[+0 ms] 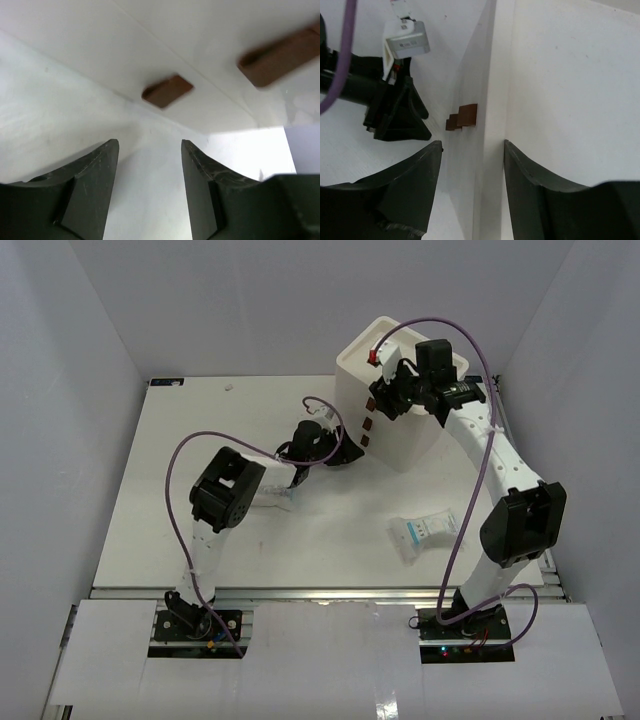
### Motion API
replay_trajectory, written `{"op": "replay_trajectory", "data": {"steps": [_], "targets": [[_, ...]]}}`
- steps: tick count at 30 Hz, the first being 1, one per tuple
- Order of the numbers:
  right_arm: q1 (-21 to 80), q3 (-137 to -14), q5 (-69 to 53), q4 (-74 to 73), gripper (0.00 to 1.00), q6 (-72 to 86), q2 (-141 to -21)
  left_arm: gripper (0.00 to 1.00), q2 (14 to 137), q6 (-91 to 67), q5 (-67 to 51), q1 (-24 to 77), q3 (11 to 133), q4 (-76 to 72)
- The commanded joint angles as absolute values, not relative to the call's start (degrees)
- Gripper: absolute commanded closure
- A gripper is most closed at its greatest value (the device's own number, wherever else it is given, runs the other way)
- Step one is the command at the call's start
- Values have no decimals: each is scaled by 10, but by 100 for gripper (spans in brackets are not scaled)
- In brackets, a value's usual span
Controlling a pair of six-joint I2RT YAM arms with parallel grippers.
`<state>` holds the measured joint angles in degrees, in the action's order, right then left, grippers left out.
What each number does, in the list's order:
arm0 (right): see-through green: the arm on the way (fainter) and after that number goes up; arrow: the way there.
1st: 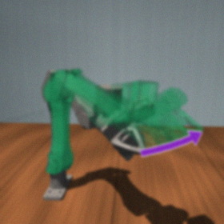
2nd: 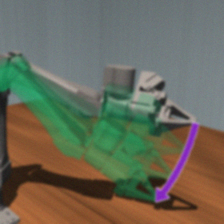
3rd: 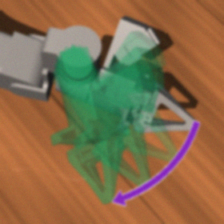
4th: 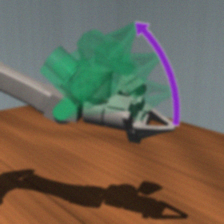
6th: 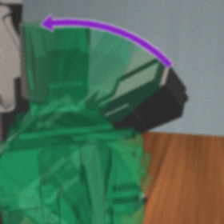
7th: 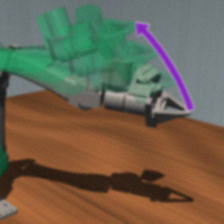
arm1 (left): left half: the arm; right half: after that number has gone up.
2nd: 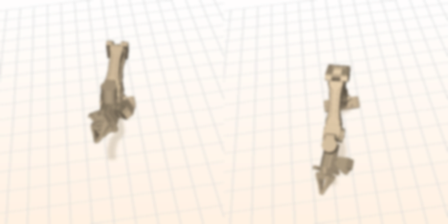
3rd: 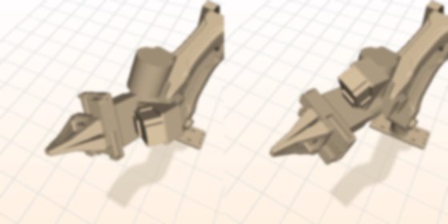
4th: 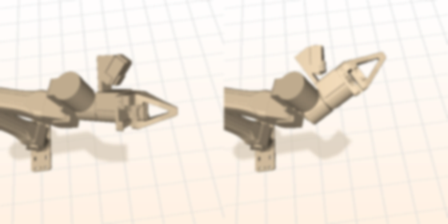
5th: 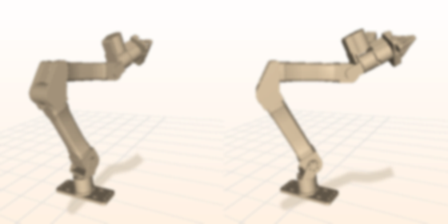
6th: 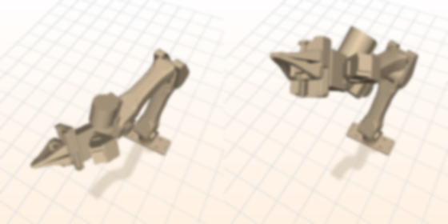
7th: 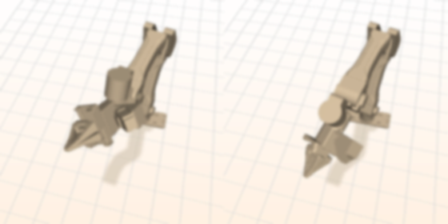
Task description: Organize the makeup
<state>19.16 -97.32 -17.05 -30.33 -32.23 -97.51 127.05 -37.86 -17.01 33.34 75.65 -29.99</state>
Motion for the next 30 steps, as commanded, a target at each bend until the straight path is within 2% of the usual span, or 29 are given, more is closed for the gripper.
{"op": "replay_trajectory", "data": {"steps": [1, 5, 7, 11, 14, 18, 24, 30], "targets": [[191, -965, -180, -361, 31, -329, -883, 29, 1114, -319, -185, 330, 707, -349], [186, -924, -204, -374, 22, -381, -829, 23, 1028, -284, -211, 319, 670, -313], [186, -885, -258, -400, 20, -450, -802, 21, 993, -258, -227, 312, 653, -271], [186, -809, -408, -567, 20, -655, -760, 10, 885, -218, -240, 299, 612, -187], [186, -732, -434, -665, 21, -842, -735, 4, 798, -197, -231, 284, 560, -142], [185, -627, -363, -669, 21, -922, -703, 2, 695, -165, -208, 281, 498, -58], [180, -504, -225, -605, 25, -897, -676, 2, 526, -104, -160, 279, 438, 105], [151, -444, -172, -527, 30, -857, -676, 2, 371, -91, -88, 282, 365, 149]]}}
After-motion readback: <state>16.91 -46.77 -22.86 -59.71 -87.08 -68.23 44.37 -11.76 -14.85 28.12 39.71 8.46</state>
